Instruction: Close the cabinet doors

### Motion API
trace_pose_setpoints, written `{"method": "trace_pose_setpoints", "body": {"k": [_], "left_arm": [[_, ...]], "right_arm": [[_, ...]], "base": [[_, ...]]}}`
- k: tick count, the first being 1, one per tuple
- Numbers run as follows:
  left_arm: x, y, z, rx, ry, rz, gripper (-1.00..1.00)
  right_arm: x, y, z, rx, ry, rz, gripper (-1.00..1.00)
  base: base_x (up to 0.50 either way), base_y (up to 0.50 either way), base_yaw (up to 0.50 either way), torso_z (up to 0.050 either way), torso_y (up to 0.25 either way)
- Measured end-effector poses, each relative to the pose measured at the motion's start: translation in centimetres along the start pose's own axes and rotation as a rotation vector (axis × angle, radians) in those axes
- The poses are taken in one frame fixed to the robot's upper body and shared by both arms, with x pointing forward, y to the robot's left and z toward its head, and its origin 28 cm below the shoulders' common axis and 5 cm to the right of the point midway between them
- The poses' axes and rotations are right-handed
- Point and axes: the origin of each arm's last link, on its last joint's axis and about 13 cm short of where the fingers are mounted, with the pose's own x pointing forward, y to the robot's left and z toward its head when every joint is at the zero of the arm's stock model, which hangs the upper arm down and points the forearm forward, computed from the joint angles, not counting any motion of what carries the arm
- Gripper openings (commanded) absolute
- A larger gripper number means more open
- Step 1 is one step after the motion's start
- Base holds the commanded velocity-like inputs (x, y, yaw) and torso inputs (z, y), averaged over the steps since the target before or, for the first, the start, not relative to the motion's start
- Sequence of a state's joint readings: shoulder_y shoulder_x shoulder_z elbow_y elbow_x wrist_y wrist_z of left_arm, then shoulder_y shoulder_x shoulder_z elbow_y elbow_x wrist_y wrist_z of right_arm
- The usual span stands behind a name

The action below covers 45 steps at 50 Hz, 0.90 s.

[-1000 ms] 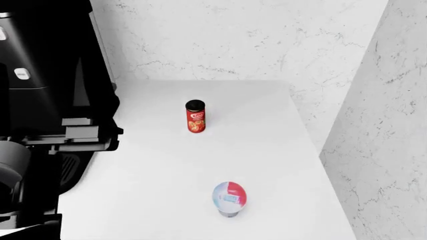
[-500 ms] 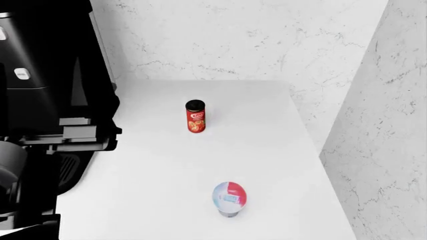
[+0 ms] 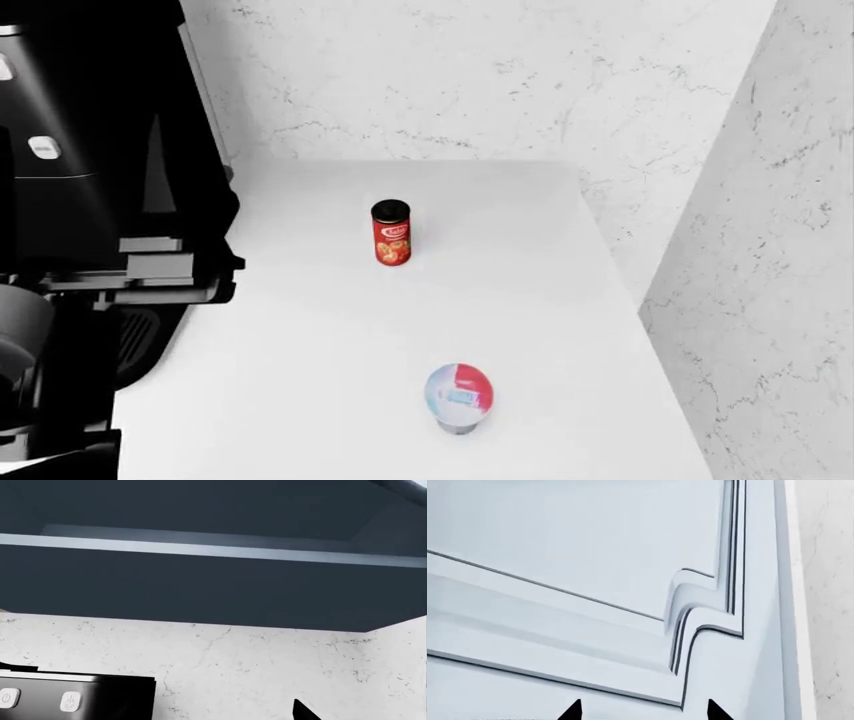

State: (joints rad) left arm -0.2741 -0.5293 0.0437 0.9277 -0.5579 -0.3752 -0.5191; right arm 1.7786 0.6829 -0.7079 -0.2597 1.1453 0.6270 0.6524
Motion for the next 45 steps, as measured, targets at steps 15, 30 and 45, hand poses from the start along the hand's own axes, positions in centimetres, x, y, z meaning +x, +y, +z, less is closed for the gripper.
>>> {"method": "trace_pose_setpoints", "body": {"k": [15,30,45], "left_arm": [[0.0,0.0,0.1,0.0,-0.002,-0.002,1.0],[-0.1,0.0,0.2,-0.003,-0.004,-0.003,1.0],[-0.1,0.0,0.3,-0.007,-0.007,-0.002,1.0]], "right_arm": [[1.7,0.8,-1.3,-0.082,-0.008,-0.013,1.0],[3.6,1.3,-2.5,-0.119,0.009,-0.024,1.0],[4.4,2.5,-3.2,-0.145,-0.006,-0.023,1.0]], "base": [[0.0,0.0,0.01,0.001,0.0],[0.0,0.0,0.01,0.001,0.0],[0.01,0.01,0.01,0.004,0.0]]}}
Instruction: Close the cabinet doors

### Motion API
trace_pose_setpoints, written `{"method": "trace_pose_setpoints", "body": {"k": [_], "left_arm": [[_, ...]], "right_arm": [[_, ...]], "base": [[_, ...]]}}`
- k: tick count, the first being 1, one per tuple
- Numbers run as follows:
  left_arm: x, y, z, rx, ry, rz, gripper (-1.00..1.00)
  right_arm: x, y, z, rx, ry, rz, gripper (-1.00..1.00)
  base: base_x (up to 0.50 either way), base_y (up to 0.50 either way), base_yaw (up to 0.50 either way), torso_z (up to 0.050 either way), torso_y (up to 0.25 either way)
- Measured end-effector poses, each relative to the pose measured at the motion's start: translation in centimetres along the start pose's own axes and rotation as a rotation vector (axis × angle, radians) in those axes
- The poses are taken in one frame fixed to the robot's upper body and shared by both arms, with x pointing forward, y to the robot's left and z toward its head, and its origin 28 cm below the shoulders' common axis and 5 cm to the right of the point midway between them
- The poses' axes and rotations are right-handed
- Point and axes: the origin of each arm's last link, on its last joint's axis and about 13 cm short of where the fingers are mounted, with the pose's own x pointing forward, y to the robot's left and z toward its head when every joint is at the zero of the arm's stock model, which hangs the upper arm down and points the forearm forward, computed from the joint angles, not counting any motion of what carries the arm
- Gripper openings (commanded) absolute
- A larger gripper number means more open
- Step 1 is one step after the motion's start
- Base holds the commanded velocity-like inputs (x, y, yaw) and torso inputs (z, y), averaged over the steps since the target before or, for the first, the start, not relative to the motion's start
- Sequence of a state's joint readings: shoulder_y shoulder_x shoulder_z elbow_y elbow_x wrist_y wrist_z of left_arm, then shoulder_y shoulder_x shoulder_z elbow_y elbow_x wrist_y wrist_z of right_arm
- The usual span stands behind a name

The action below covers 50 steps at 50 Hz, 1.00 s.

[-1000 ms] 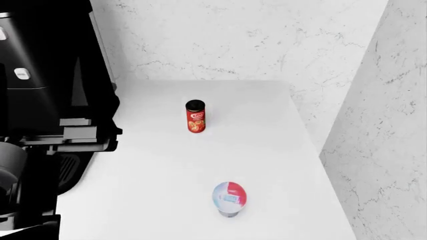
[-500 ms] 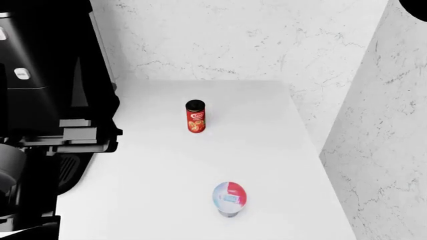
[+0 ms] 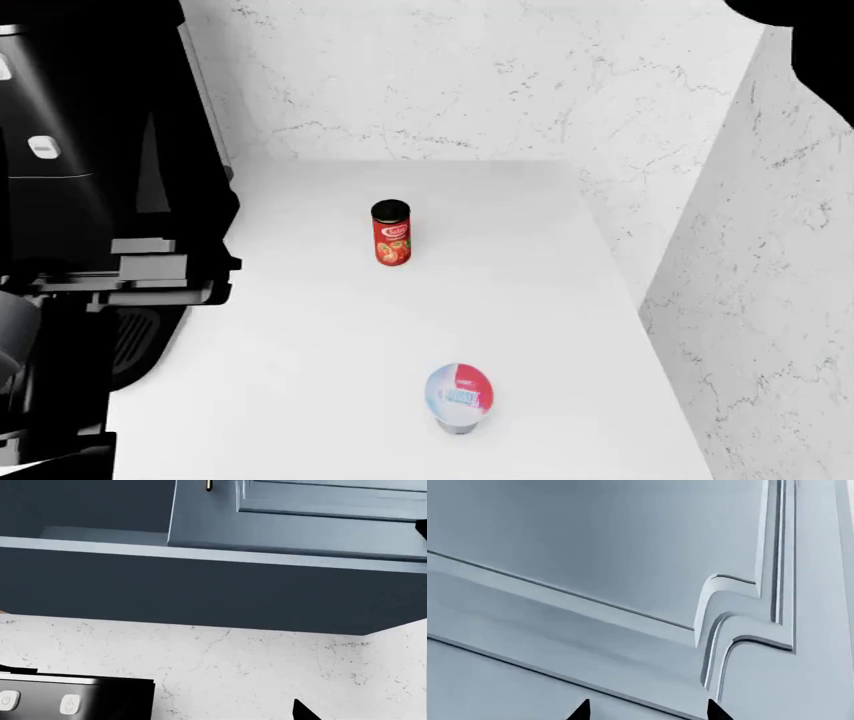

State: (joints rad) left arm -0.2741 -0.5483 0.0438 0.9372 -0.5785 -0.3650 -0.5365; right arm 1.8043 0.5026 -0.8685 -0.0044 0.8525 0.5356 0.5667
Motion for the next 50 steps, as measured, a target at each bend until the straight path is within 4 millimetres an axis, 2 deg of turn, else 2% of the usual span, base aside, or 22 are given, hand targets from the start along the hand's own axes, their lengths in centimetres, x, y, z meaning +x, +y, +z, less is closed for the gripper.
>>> {"method": "trace_pose_setpoints", "body": {"k": [10,14,22,31,38,50], "left_arm": [[0.0,0.0,0.0,0.0,0.0,0.001,1.0],[0.0,0.0,0.0,0.001,0.001,0.0,1.0],[0.0,0.0,0.0,0.003,0.002,-0.001,1.0],[0.0,-0.1,-0.1,0.004,0.004,-0.003,1.0],[-0.1,-0.1,-0.1,0.004,0.004,-0.002,1.0],[-0.1,0.0,0.1,0.002,-0.001,0.001,1.0]], "right_arm": [[0.0,0.0,0.1,0.029,0.005,0.009,1.0],[-0.7,-0.4,0.6,0.064,0.007,0.023,1.0],[-3.0,-1.6,2.1,0.115,-0.03,0.015,1.0],[-6.4,-2.5,3.1,0.119,-0.096,-0.015,1.0],[-9.6,-2.1,2.3,0.113,-0.132,-0.032,1.0],[-14.1,-1.1,-1.2,0.149,-0.129,-0.098,1.0]], "base": [[0.01,0.0,0.01,0.003,0.0],[0.0,0.0,0.0,0.0,0.0],[0.0,0.0,0.0,0.0,0.0],[0.0,0.0,0.0,0.0,0.0],[0.0,0.0,0.0,0.0,0.0],[0.0,0.0,0.0,0.0,0.0]]}}
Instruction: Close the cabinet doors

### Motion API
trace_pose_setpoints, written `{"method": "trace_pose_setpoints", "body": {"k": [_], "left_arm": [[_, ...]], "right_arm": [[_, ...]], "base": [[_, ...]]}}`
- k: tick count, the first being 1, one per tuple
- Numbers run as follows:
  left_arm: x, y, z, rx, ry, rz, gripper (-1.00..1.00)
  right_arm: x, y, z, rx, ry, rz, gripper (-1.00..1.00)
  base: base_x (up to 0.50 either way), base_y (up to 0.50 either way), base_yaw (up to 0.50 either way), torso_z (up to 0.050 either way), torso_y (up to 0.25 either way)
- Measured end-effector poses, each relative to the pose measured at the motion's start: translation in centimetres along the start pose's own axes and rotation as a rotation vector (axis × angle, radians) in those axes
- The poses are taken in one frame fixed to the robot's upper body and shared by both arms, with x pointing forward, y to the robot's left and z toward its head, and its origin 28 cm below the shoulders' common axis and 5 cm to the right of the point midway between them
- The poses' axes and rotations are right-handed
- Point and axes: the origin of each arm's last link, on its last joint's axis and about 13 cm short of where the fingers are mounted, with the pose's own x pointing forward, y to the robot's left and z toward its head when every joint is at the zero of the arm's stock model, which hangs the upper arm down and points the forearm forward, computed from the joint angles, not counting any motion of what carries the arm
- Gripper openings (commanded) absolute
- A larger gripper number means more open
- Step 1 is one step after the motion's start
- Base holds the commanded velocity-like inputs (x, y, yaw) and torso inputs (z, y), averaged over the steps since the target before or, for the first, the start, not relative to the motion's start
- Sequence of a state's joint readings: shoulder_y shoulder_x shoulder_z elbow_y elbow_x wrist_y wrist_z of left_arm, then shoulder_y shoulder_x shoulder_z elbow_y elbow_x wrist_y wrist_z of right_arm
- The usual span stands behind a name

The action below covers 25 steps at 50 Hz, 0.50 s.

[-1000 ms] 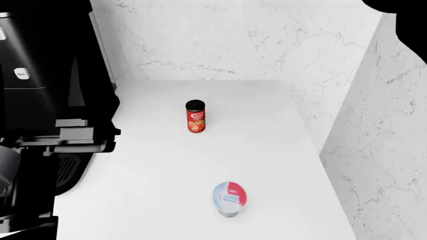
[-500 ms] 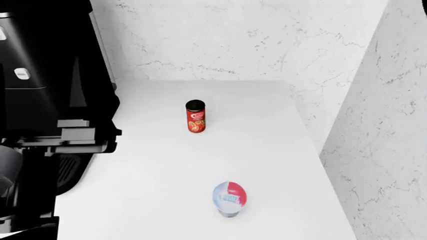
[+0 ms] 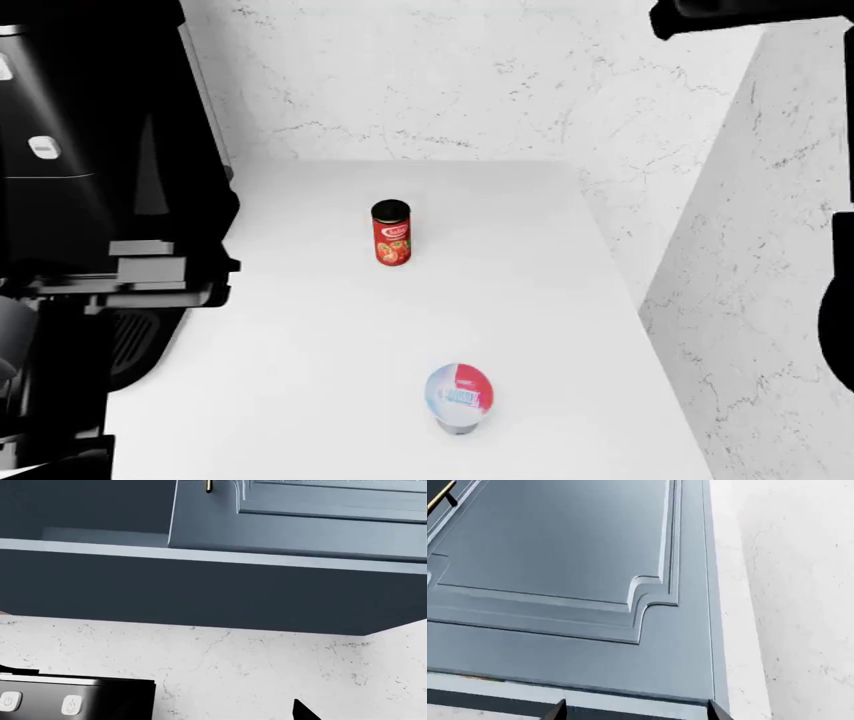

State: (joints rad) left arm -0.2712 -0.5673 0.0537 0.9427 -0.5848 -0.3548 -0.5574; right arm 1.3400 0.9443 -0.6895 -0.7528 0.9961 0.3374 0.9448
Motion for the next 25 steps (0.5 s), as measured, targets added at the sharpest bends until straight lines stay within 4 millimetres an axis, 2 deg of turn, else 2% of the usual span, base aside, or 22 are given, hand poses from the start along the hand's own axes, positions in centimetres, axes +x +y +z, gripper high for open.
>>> {"method": "trace_pose_setpoints", "body": {"k": [9,18,25], "left_arm": [[0.0,0.0,0.1,-0.001,-0.004,0.001,1.0],[0.0,0.0,0.1,-0.001,-0.006,0.0,1.0],[-0.1,-0.1,0.2,-0.005,-0.012,-0.007,1.0]], "right_arm": [[-2.3,-0.1,-1.9,0.044,0.023,-0.044,1.0],[-3.7,-0.2,-3.3,0.079,0.061,-0.069,1.0],[-4.3,-0.3,-3.9,0.068,0.068,-0.081,1.0]], "base": [[-0.03,0.0,0.0,0.0,0.0],[-0.5,0.0,0.0,0.0,0.0],[-0.5,0.32,0.0,0.0,0.0]]}}
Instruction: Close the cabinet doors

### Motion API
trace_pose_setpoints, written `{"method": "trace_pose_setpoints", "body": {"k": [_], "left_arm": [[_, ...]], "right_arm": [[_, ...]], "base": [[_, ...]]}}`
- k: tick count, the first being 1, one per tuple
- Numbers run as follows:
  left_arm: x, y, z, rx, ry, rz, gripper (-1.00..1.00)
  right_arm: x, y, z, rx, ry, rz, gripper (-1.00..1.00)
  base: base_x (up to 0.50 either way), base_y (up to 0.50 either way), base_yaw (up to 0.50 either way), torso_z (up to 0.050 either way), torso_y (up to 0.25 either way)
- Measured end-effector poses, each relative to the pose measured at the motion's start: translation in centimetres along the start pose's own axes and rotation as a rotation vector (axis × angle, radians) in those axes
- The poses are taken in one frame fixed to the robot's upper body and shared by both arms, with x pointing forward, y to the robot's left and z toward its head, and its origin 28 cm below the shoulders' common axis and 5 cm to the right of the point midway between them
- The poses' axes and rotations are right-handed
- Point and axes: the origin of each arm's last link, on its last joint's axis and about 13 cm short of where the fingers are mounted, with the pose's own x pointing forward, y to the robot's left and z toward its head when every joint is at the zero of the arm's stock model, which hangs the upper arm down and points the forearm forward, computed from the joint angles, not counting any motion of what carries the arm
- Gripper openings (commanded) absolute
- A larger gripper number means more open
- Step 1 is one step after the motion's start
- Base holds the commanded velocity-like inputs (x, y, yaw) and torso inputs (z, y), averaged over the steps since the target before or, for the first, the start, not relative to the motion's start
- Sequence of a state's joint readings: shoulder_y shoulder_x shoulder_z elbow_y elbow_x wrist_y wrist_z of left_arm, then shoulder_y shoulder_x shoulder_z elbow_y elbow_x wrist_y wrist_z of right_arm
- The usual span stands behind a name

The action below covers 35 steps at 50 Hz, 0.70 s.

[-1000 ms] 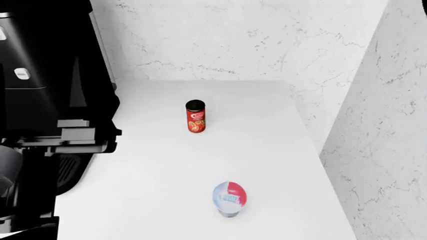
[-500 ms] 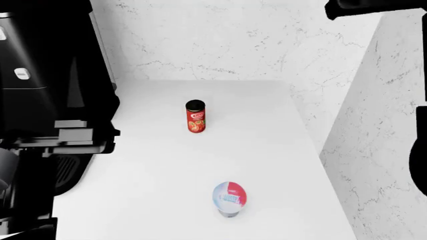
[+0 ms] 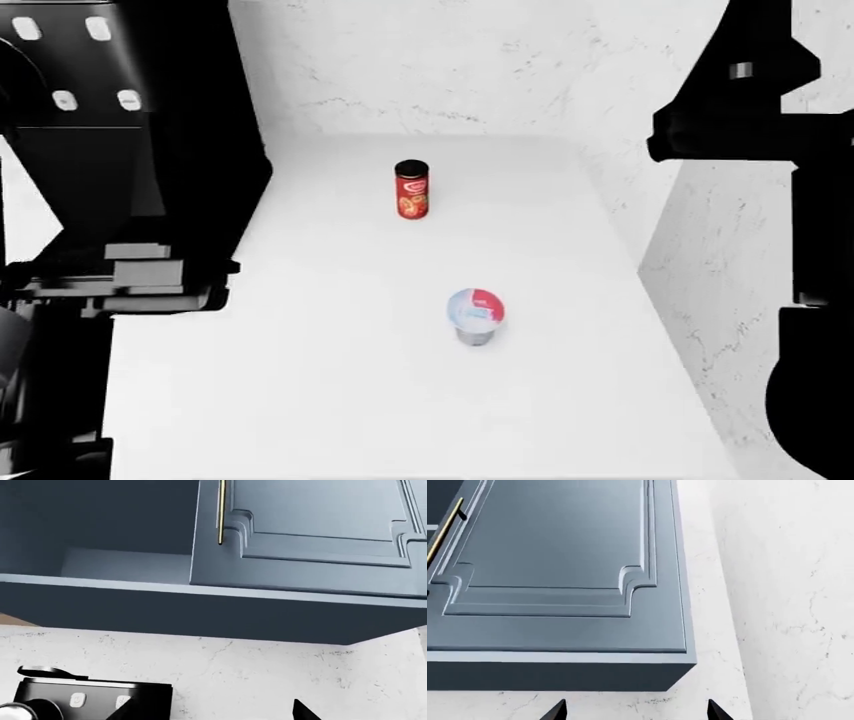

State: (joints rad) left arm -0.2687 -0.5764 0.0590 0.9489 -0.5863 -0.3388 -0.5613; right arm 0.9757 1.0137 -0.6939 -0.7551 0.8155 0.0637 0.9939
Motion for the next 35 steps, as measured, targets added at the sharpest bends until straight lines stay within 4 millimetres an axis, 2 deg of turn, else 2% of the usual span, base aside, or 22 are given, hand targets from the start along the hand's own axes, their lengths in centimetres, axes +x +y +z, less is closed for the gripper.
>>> {"method": "trace_pose_setpoints", "body": {"k": [7,35], "left_arm": [[-0.04,-0.02,0.09,-0.003,-0.005,-0.005,1.0],[-0.04,0.08,0.13,0.001,-0.001,-0.004,1.0]], "right_arm": [[-0.31,-0.02,-0.32,-0.017,-0.008,-0.005,1.0],[-0.69,-0.08,-0.94,-0.073,-0.04,-0.004,1.0]], "base": [[-0.27,0.49,0.0,0.0,0.0],[0.0,0.5,0.0,0.0,0.0]]}}
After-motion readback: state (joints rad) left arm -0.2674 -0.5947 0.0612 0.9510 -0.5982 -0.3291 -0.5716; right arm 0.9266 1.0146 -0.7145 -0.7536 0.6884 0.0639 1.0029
